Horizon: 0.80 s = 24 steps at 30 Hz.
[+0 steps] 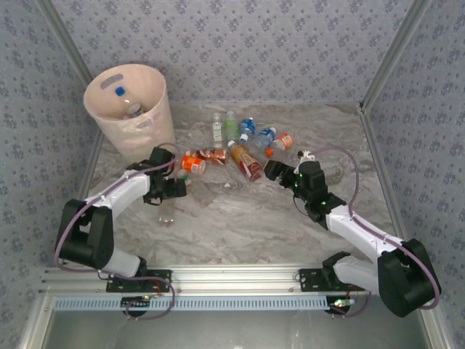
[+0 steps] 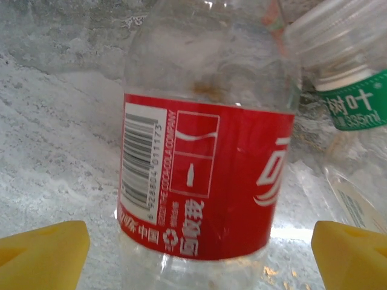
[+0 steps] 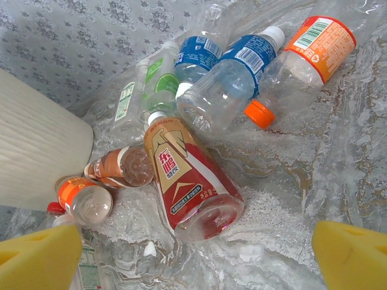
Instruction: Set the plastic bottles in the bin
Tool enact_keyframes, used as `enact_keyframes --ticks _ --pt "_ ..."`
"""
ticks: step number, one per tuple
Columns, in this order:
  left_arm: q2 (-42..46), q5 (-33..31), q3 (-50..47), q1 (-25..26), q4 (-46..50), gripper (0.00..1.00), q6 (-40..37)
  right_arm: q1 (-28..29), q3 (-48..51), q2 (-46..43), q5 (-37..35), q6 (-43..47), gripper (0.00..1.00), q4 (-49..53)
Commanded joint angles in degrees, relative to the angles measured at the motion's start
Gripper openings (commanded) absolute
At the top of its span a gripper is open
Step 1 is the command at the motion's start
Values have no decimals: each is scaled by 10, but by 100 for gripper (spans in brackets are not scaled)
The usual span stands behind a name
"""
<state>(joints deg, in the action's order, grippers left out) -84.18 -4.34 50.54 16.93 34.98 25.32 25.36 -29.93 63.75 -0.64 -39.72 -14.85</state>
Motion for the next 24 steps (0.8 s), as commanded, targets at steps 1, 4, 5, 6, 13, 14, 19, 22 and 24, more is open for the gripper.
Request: enact_keyframes --ticks 1,4,5,6,13,14,19,22,24 --pt "-17 -11 -2 -6 -23 91 -7 -4 -3 -10 -11 -10 100 -4" --pt "-39 14 0 -4 -36 87 -16 -3 -1 -13 -16 -10 100 -6" --pt "-46 16 1 0 -40 87 -21 -3 0 -13 -17 -10 100 -7" --pt "-53 14 2 6 -43 86 -24 -3 0 -13 -18 -10 100 -8" --pt "-95 -12 13 20 -55 84 -33 -4 0 -12 -20 -10 100 -11" --pt "-96 -17 12 21 -55 83 -33 -3 0 -11 -21 -10 100 -11" --pt "-81 -34 -1 23 -69 72 -30 -3 -3 -8 -23 -11 100 -17" --pt "-68 -50 1 26 -57 64 -15 -2 -5 -6 -23 -11 100 -17" --pt "-53 -62 1 38 -58 61 -10 -3 -5 -6 -23 -11 100 -15"
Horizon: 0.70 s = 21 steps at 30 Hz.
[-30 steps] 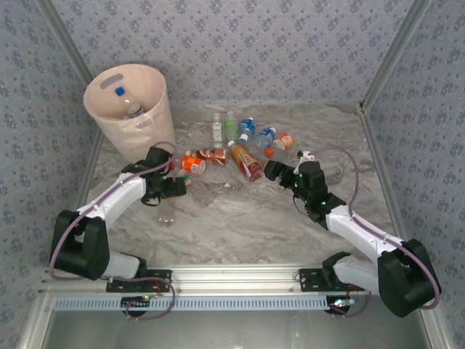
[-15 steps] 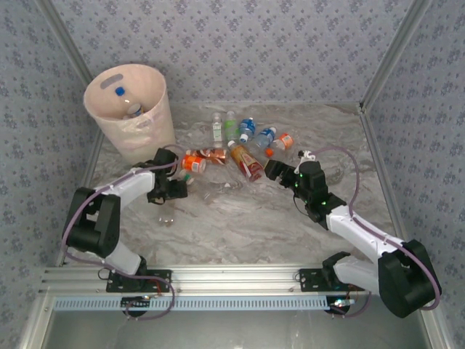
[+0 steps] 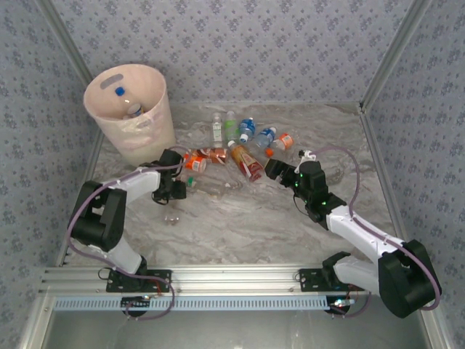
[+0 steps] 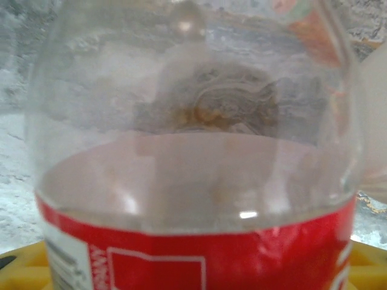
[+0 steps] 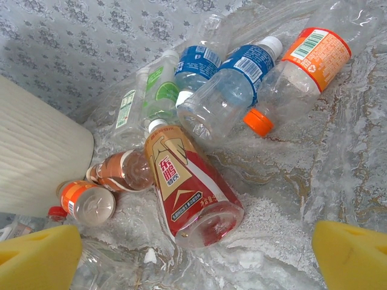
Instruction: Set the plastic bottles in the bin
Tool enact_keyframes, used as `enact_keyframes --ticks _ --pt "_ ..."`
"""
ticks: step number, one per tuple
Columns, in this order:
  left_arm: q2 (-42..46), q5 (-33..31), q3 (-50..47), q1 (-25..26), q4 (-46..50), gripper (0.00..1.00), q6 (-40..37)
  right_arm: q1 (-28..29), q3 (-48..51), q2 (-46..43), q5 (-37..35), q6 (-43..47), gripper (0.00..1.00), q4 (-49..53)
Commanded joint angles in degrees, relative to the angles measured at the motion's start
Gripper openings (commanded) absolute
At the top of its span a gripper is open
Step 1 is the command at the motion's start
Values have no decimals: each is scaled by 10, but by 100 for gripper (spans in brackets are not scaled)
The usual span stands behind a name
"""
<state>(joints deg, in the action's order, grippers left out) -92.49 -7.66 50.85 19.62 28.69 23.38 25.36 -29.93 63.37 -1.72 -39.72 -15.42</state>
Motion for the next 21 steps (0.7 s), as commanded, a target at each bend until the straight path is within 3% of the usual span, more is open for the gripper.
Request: enact_keyframes --ticks 1,12,21 --pt "40 -33 -3 19 2 60 12 -2 -5 -3 -13 -11 100 -8" --pt "154 -142 -17 110 -42 54 42 -4 -13 3 -8 -10 100 -1" --pt "252 -99 -16 129 -175 55 12 -3 -17 10 -6 -10 100 -4"
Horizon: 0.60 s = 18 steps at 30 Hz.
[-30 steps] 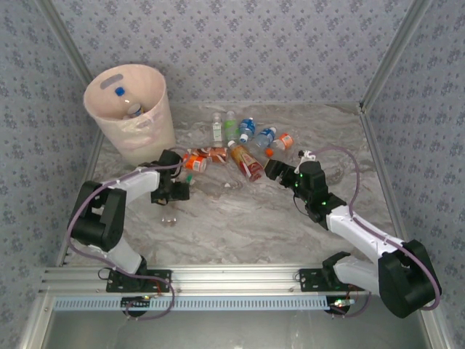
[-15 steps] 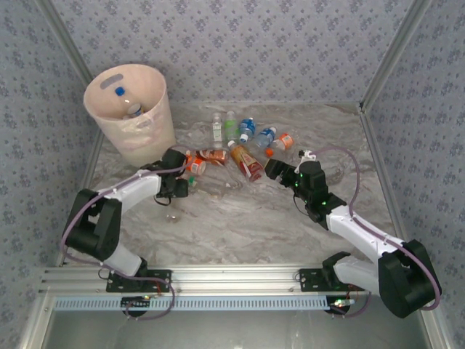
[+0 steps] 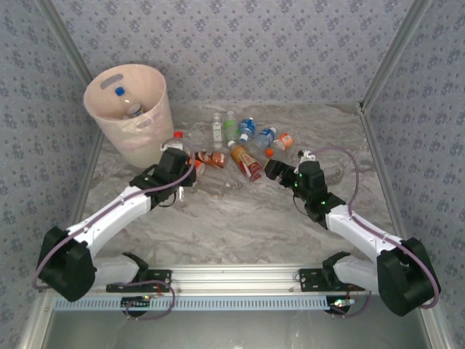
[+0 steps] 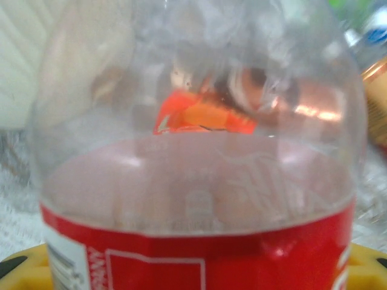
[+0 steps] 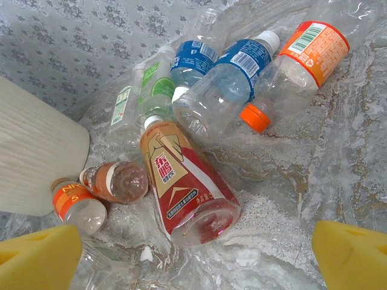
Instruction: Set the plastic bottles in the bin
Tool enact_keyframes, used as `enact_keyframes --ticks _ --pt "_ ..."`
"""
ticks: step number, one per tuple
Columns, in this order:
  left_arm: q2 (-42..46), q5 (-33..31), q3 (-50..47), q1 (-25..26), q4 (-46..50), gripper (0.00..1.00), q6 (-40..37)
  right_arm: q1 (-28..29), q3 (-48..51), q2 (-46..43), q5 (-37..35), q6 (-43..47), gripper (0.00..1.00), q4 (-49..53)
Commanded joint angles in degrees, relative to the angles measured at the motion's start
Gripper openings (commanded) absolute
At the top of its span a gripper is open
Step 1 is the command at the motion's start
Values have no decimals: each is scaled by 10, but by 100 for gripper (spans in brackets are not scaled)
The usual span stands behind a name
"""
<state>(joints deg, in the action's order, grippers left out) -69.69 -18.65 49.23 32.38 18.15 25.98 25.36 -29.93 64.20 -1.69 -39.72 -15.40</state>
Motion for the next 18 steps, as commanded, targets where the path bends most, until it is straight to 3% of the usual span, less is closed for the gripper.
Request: enact_keyframes --ticks 1,8,18 --pt "31 15 5 1 -80 55 -19 -3 -16 1 -8 -10 100 -4" --pt "29 68 97 1 -126 54 -84 -3 -16 -2 -12 -10 100 -13" --pt "7 90 233 0 -179 55 -195 0 2 -40 17 12 100 -68"
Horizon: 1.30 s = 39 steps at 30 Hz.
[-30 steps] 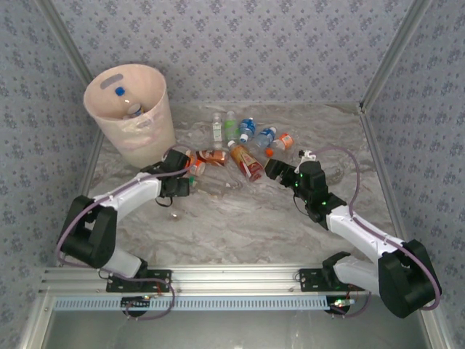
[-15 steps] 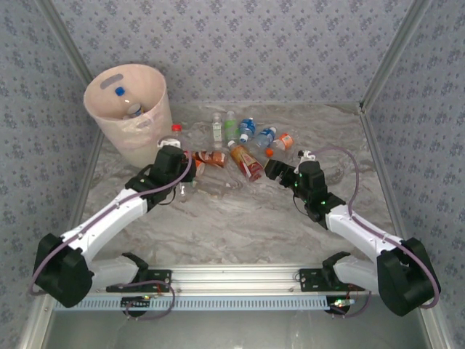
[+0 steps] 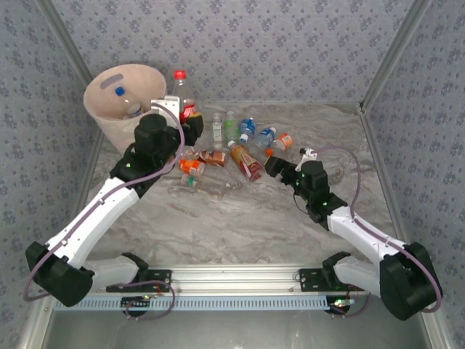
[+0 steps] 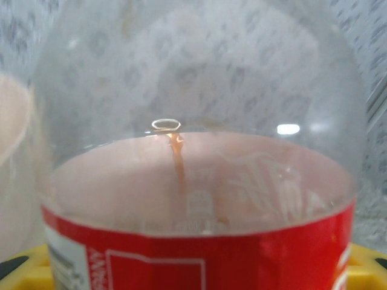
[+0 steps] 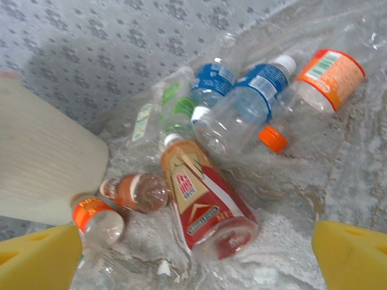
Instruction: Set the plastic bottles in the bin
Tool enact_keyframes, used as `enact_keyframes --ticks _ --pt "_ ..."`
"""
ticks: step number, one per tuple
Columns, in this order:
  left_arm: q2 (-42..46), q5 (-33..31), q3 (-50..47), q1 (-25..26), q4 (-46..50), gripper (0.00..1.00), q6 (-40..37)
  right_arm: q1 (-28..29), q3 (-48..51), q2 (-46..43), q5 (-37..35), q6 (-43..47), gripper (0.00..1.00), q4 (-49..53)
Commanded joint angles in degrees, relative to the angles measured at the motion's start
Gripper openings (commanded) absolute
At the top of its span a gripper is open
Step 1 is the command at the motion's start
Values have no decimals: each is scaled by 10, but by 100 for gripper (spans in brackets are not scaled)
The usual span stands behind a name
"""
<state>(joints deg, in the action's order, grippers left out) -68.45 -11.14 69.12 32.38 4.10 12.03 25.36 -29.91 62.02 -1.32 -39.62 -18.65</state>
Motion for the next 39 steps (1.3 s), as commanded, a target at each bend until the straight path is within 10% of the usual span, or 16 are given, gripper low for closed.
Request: enact_keyframes --ticks 1,16,27,39 --pt "-9 12 46 -3 -41 55 -64 1 2 -21 15 13 100 -37" --pt "-74 -59 155 -100 -153 56 -183 9 8 -27 12 16 100 -34" --pt "-167 -83 193 -263 -156 57 -107 11 8 -26 3 19 100 -34" --pt "-170 -94 105 -292 -127 60 -46 15 4 -20 -2 19 100 -27"
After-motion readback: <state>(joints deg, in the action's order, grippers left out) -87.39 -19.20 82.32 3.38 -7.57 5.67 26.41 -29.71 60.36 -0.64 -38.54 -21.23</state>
